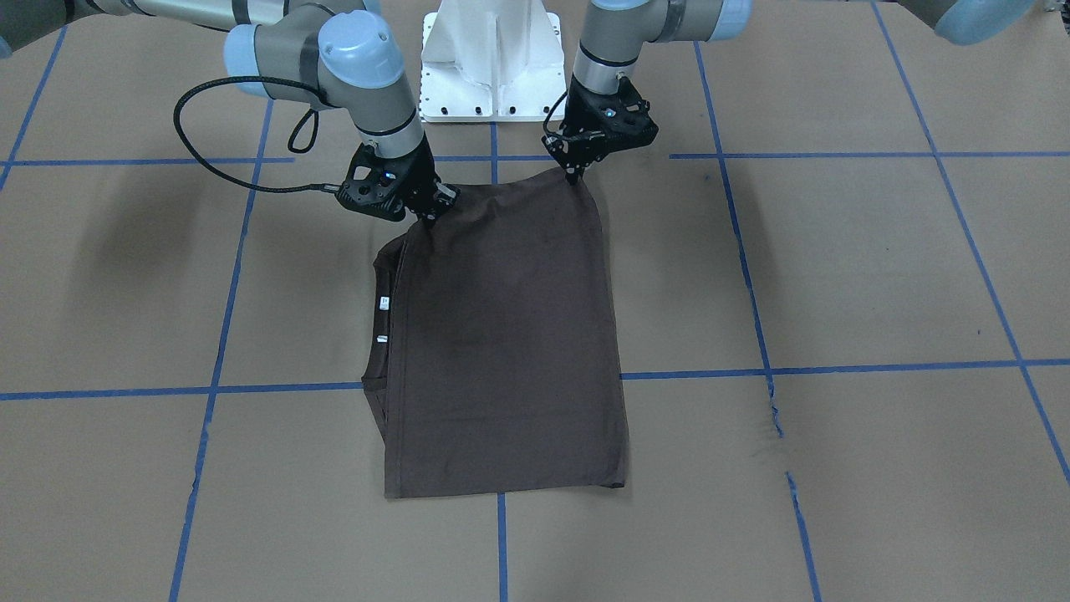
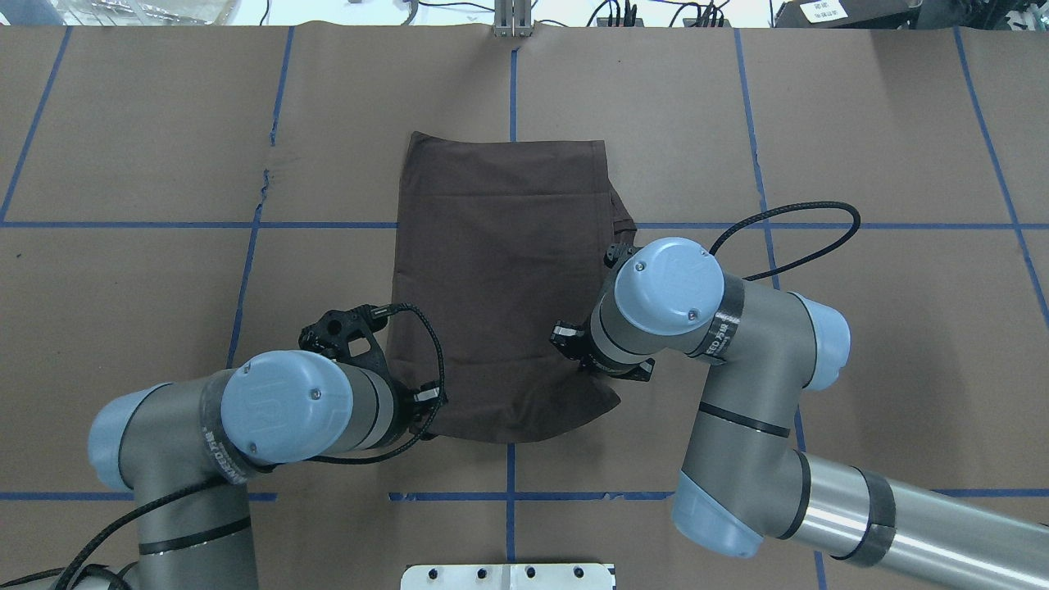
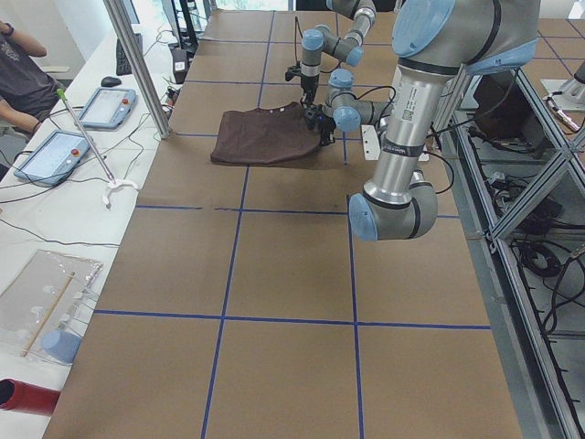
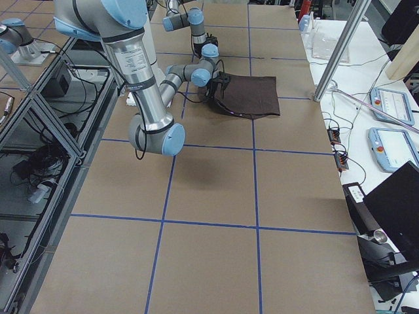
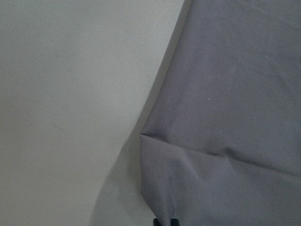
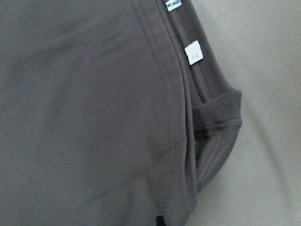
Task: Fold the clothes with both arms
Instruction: 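Fold the shirt in half away from the robot with both grippers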
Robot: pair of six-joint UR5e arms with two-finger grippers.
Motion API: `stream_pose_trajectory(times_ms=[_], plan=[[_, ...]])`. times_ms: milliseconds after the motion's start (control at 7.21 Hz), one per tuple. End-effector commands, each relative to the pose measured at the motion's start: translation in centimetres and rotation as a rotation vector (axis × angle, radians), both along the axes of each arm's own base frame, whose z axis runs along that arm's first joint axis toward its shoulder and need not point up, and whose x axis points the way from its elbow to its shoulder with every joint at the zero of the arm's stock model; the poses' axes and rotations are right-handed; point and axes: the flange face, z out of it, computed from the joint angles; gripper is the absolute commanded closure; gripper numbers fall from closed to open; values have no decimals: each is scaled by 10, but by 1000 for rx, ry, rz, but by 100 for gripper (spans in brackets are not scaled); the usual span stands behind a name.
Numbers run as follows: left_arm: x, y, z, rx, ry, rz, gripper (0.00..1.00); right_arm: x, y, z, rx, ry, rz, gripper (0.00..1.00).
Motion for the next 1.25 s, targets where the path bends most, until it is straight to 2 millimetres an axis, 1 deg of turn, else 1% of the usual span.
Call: stream_pose_trajectory(times_ms=[0, 139, 277, 416, 555, 693, 832, 970, 1109], plan=[[-40, 52, -28, -15, -8, 83, 100, 46, 27, -8, -8, -69, -48, 100], [-63, 63, -36, -19, 15, 102, 100, 61, 37, -13, -11, -96, -66, 100], [-57, 66, -36, -24, 11, 115, 100, 51, 39, -14, -12, -89, -73, 100], [-55, 65, -37, -23, 15, 129, 100, 38, 30, -22, -1, -90, -66, 100], [-67, 42, -40, -21, 23, 80, 100, 35, 7, -35, 3, -97, -34, 100], [-78, 4, -41, -23, 17, 4, 100, 45, -18, -33, 7, -93, 4, 100], [-80, -35, -30, -29, -10, -71, 100, 57, -46, -28, 19, -122, 49, 100], [-66, -72, -26, -24, -17, -117, 100, 46, -62, -12, 13, -104, 58, 100], [-59, -103, -15, -25, -18, -160, 100, 41, -83, -7, 12, -102, 83, 100]])
